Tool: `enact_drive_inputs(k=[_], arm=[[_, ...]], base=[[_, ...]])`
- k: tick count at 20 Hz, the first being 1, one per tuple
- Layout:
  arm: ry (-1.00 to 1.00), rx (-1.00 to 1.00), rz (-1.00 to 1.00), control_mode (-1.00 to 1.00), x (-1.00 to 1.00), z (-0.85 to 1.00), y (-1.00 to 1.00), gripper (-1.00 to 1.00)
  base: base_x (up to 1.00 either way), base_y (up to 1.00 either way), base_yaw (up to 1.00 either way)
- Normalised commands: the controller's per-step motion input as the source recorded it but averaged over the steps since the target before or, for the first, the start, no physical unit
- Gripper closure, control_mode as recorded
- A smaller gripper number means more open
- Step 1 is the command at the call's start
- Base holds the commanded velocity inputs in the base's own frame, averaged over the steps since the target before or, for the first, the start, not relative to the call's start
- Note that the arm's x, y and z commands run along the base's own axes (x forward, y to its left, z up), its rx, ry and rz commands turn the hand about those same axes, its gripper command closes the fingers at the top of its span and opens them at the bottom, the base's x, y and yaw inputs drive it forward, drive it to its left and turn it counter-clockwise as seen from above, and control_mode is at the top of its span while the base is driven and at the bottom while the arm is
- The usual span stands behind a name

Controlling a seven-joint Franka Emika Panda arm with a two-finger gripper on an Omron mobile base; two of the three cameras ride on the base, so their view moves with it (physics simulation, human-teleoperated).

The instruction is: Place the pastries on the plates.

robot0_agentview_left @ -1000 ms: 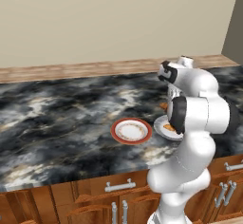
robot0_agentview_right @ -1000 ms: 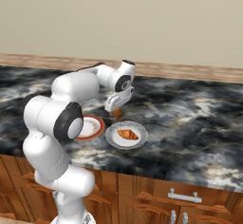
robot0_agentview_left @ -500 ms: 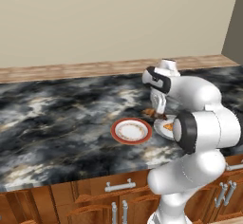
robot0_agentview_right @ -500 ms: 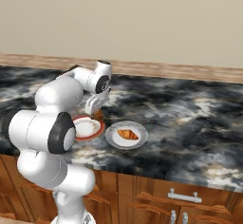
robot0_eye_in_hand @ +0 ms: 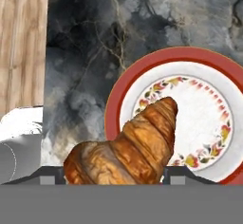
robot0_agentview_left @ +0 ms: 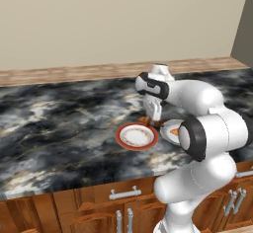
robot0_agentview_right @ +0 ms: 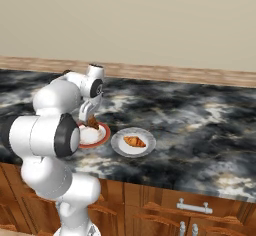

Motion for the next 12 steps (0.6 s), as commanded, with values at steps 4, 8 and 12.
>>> enact_drive_inputs(k=[4,8,12], arm=[[0.00,0.00,0.04,-1.00,0.10,-0.27,0.01,1.00],[0.00,0.00,0.04,-1.00,0.06,-0.36,0.03,1.00],[0.00,0.00,0.03,-1.00,0.23,-0.31,0.19,1.00]], base=[[0.00,0.00,0.00],[0.00,0.00,0.00],[0.00,0.00,0.00]])
